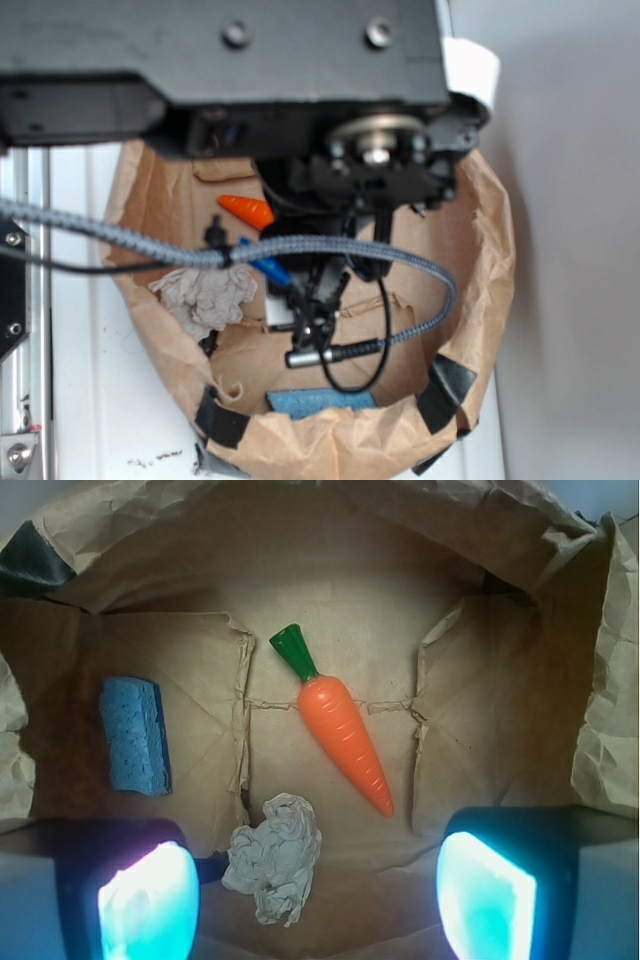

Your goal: Grab the carrot.

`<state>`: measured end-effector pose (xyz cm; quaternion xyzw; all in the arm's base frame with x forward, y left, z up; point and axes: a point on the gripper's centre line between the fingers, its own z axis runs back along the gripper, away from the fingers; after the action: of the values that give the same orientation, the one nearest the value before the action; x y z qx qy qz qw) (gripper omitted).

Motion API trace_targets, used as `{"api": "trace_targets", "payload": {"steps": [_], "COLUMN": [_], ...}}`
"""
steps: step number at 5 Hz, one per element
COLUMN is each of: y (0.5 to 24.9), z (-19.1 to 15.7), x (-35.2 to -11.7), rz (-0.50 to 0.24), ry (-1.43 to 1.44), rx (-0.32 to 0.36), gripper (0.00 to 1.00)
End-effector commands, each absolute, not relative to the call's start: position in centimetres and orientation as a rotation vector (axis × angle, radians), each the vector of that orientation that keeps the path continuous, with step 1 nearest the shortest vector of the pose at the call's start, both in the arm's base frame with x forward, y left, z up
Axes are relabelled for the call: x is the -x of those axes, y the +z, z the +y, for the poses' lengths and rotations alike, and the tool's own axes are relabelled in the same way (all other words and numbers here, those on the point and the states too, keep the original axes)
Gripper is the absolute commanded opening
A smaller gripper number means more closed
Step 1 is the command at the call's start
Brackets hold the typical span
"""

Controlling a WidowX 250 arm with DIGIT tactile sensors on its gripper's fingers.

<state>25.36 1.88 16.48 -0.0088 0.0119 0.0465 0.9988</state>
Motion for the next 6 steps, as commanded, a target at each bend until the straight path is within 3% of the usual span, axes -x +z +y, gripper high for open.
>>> {"api": "trace_targets", "payload": {"steps": [1,2,3,4,6], "y": [12.9,11.2,8.0,5.3,3.0], "z": [3.7,3.8,4.6,5.4,4.0], "x": [-26.3,-25.7,-27.6,-31.3,-31.8], "rz": [-0.083,-0.083,-0.055,-0.015,-0.035], "ry": [-0.092,-0.112,-0.122,-0.116,-0.145], "rx": [0.066,0.026,-0.016,-0.010,-0.027], "gripper": [1.00,1.00,1.00,1.00,1.00]}}
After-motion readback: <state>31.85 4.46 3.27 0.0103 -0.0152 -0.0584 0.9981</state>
